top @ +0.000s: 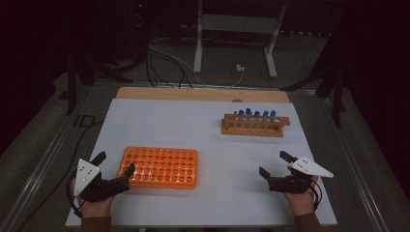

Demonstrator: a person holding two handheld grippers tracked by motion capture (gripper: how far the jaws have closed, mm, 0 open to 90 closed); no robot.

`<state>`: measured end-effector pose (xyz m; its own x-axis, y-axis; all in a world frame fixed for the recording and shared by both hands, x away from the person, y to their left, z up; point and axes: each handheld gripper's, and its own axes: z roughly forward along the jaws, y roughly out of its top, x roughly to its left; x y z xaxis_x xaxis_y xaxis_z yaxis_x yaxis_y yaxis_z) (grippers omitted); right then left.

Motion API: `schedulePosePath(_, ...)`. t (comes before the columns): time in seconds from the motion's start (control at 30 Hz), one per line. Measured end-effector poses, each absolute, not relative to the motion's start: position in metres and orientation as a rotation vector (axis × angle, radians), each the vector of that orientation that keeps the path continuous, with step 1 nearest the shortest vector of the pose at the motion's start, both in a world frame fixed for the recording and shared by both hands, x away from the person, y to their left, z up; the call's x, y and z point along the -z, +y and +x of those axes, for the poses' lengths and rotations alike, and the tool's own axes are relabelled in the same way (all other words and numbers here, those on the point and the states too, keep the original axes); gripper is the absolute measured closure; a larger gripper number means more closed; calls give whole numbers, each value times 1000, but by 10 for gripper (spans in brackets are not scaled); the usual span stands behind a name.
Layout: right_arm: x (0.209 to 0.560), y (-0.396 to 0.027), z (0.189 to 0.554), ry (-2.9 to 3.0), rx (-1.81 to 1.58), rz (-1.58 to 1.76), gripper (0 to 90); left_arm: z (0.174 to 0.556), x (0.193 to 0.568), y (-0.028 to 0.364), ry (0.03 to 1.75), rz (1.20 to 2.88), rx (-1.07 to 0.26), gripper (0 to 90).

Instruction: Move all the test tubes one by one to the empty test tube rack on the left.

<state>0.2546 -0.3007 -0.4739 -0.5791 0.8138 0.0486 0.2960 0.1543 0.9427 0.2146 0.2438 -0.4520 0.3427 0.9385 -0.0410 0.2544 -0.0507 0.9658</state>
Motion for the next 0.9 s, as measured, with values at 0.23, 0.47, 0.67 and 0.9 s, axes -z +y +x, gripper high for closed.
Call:
schedulePosePath(0.23, 474, -302, 253, 1955, -1430, 1043, 2, 214, 454, 242, 1122, 1563, -809, 7)
schedulePosePath(0.47, 474, -302, 252, 1942, -1450, 1020, 2, 213, 455, 244, 1135, 1552, -813, 7)
schedulePosePath(0.67, 471, -301, 251, 1928, -1455, 1004, 2, 212, 456, 243, 1141, 1555, -817, 7)
schedulePosePath(0.9, 457, -301, 257, 1915, -1449, 1005, 2, 212, 458, 240, 1145, 1560, -803, 7)
